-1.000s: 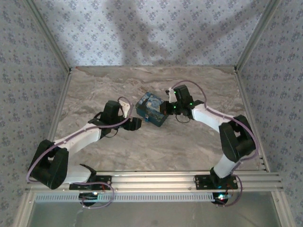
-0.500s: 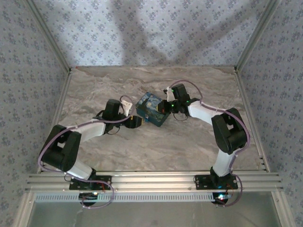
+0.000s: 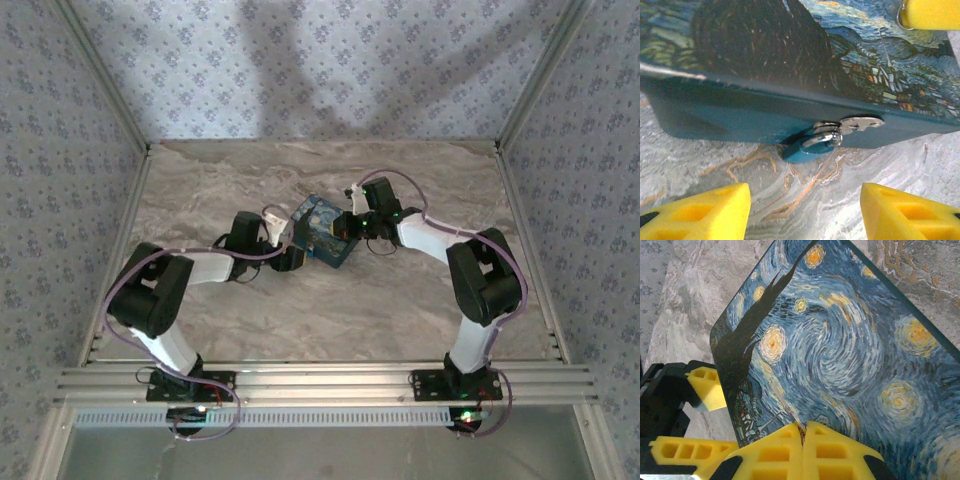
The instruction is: Unlock the padlock with the key
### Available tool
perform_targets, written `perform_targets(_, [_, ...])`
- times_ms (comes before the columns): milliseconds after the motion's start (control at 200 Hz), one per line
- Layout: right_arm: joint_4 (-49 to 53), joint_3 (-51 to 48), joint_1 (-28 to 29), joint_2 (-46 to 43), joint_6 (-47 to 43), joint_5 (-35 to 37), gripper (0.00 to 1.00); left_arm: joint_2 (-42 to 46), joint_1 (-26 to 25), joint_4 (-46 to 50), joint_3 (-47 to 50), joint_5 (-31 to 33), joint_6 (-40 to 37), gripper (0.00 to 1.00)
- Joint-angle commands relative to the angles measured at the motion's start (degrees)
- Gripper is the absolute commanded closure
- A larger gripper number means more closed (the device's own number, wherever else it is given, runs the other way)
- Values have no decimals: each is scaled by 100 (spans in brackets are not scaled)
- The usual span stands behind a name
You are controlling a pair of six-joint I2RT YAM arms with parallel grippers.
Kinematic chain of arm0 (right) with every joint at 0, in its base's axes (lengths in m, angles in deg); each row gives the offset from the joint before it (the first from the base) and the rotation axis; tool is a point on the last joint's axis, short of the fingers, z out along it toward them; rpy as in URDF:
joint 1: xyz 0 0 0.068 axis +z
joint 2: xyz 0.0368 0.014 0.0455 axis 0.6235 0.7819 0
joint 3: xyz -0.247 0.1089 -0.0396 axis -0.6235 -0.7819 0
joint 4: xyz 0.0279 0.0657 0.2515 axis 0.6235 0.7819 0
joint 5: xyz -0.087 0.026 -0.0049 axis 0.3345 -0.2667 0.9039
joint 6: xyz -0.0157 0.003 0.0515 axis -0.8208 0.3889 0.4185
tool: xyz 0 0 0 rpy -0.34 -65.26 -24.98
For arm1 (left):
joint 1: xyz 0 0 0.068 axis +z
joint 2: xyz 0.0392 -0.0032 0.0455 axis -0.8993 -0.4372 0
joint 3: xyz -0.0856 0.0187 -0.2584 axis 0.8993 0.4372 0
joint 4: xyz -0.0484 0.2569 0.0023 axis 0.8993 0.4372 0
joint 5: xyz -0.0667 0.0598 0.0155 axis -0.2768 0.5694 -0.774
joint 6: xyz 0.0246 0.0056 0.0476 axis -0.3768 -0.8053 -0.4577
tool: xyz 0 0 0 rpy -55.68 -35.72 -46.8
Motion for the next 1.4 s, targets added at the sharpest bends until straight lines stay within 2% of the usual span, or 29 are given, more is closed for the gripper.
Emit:
perform_targets(0, [510, -110, 10, 223, -148, 277, 100, -222, -105, -351, -243, -166, -150, 42])
perform_targets(525, [536, -66, 31, 214, -166, 296, 100, -835, -409, -708, -508, -107, 23, 44])
perform_targets(1394, [536, -5, 110, 258, -125, 319, 100, -858, -762, -724, -543, 654, 254, 63])
